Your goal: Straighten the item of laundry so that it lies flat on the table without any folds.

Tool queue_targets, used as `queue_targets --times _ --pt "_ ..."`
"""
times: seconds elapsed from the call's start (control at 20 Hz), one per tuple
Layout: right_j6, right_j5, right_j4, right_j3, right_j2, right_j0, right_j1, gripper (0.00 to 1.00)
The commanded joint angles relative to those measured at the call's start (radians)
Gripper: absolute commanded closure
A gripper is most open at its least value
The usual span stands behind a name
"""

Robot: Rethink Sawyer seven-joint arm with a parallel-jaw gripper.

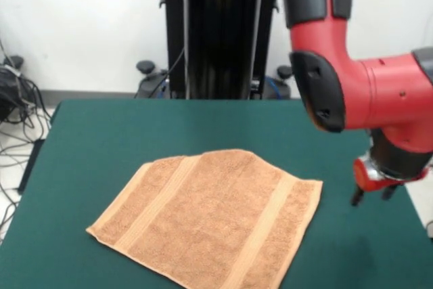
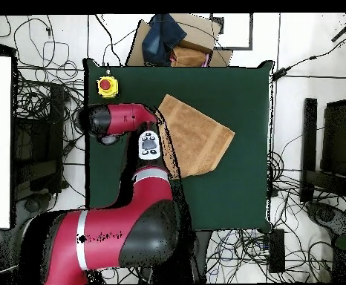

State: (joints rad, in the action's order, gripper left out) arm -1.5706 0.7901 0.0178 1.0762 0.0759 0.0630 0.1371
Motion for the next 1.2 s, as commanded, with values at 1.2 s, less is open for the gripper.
queue_targets --times 1.2 --pt "-0.085 -0.045 0.159 -0.138 -0.089 -0.09 -0.203 0.0"
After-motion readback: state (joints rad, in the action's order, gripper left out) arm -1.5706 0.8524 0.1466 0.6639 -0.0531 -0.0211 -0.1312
